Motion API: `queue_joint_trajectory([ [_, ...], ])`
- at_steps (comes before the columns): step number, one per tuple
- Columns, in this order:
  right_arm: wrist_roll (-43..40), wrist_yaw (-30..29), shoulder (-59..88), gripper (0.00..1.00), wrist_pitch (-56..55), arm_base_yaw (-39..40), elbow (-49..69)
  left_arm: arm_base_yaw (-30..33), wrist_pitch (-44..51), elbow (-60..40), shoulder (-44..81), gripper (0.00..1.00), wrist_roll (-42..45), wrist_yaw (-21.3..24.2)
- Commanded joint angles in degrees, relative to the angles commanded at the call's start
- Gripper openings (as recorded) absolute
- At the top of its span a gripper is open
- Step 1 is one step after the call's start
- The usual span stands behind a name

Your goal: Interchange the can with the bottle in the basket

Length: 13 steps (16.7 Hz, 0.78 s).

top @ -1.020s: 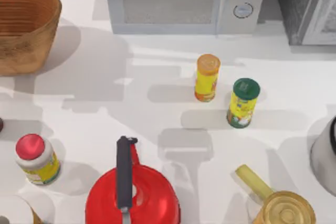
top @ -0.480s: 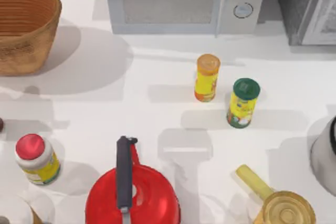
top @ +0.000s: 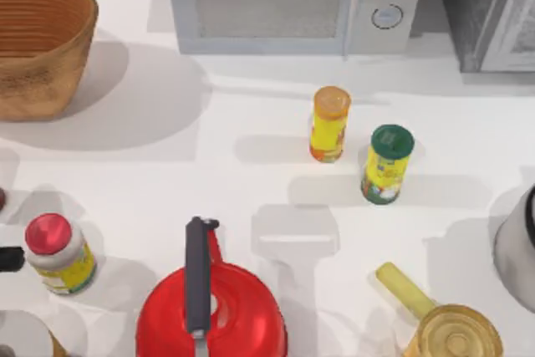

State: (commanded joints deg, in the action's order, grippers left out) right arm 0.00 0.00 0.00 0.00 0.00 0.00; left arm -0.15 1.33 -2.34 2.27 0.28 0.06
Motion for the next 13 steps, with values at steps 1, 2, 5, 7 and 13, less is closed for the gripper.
queue_joint_trajectory([
  [1,0.0,0.0,0.0,1.0,0.0,0.0,0.0,0.09,-0.79,1.38,-1.34,0.0,-0.16,-0.04],
  [2,0.0,0.0,0.0,1.0,0.0,0.0,0.0,0.14,-1.22,2.15,-2.08,0.0,-0.25,-0.05],
  [5,0.0,0.0,0.0,1.0,0.0,0.0,0.0,0.15,-1.33,2.34,-2.27,0.0,-0.28,-0.06],
  [7,0.0,0.0,0.0,1.0,0.0,0.0,0.0,0.01,-1.21,2.33,-2.0,0.0,-0.15,-0.08],
  [13,0.0,0.0,0.0,1.0,0.0,0.0,0.0,-0.2,-6.36,-3.0,6.3,0.0,0.83,5.73],
])
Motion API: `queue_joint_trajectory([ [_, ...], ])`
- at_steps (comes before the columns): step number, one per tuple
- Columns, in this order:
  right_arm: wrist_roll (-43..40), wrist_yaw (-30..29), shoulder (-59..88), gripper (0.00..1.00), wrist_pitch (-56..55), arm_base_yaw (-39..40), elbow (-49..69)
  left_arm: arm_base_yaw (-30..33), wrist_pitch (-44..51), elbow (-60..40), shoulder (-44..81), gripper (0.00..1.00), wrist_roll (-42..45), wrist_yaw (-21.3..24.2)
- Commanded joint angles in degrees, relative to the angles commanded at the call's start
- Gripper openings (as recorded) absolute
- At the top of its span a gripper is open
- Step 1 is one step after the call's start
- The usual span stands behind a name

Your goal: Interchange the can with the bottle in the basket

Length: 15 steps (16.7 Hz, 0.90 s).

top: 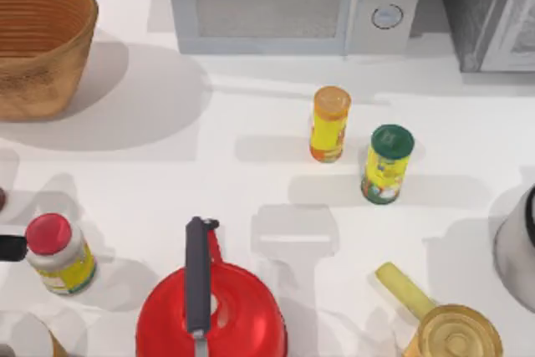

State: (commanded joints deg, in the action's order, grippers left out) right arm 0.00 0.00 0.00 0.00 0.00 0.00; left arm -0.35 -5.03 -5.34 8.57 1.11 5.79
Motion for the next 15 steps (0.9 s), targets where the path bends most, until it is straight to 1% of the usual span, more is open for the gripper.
queue_joint_trajectory([
  [3,0.0,0.0,0.0,1.0,0.0,0.0,0.0,-0.02,-6.73,-7.07,11.06,0.0,1.17,7.72],
  [6,0.0,0.0,0.0,1.0,0.0,0.0,0.0,0.28,-15.22,-15.78,25.27,0.0,2.38,17.14],
  [10,0.0,0.0,0.0,1.0,0.0,0.0,0.0,1.73,-27.94,-27.82,47.22,0.0,3.59,30.33],
  [15,0.0,0.0,0.0,1.0,0.0,0.0,0.0,5.87,-44.39,-41.18,76.78,0.0,4.0,45.57],
])
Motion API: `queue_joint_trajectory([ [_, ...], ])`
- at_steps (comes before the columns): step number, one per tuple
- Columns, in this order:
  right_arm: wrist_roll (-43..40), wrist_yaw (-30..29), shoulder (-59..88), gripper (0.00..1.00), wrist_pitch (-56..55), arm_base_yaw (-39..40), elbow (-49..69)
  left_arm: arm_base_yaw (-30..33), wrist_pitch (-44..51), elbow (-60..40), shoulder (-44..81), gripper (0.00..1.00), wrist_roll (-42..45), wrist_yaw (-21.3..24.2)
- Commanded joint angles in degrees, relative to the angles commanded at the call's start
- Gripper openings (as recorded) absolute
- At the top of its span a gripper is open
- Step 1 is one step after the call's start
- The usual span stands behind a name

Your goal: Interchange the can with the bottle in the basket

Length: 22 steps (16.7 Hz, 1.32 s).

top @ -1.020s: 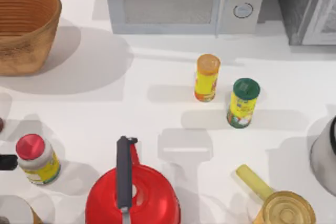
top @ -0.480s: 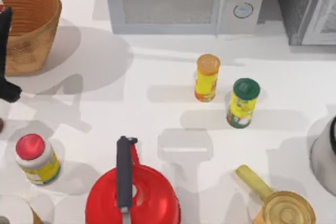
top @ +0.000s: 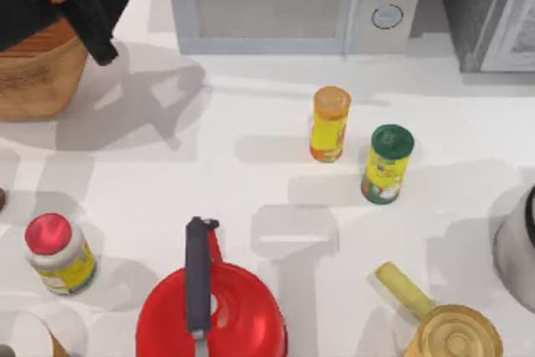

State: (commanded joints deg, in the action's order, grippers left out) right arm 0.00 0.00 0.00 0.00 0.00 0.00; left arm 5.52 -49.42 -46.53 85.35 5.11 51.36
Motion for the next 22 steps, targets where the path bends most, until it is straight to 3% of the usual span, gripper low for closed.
queue_joint_trajectory([
  [5,0.0,0.0,0.0,1.0,0.0,0.0,0.0,5.75,-14.66,-9.93,27.42,0.0,-0.85,11.75],
  [10,0.0,0.0,0.0,1.0,0.0,0.0,0.0,11.42,-25.41,-15.12,48.48,0.0,-2.39,18.73],
  [14,0.0,0.0,0.0,1.0,0.0,0.0,0.0,14.44,-30.1,-16.08,57.88,0.0,-3.31,20.98],
  [20,0.0,0.0,0.0,1.0,0.0,0.0,0.0,14.84,-30.56,-16.1,58.85,0.0,-3.43,21.07],
  [22,0.0,0.0,0.0,1.0,0.0,0.0,0.0,14.84,-30.56,-16.1,58.85,0.15,-3.43,21.07],
])
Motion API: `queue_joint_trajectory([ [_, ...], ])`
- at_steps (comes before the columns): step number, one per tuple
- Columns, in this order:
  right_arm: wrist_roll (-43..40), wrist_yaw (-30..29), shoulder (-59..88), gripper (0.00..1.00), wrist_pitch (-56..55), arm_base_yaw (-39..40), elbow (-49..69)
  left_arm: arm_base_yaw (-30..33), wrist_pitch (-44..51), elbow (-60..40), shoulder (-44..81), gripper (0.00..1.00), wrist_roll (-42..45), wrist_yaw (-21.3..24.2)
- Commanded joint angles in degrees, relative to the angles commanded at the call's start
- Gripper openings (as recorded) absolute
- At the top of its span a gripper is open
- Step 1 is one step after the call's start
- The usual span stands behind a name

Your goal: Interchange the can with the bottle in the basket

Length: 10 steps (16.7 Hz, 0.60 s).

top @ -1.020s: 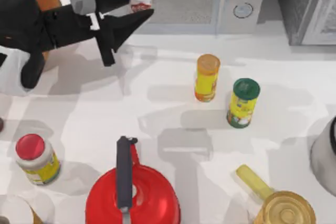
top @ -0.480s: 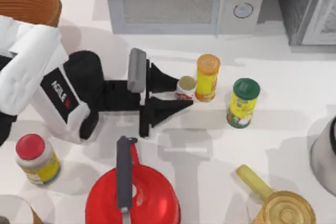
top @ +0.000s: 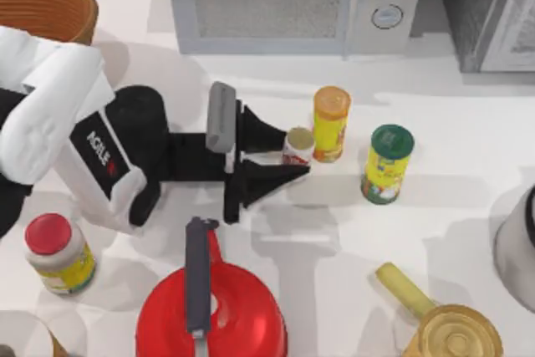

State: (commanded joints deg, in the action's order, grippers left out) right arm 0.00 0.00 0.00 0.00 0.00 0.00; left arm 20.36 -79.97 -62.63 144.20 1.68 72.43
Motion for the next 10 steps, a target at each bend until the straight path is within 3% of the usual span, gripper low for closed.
queue_joint_trajectory([
  [10,0.0,0.0,0.0,1.0,0.0,0.0,0.0,0.0,0.0,0.0,0.0,0.9,0.0,0.0],
])
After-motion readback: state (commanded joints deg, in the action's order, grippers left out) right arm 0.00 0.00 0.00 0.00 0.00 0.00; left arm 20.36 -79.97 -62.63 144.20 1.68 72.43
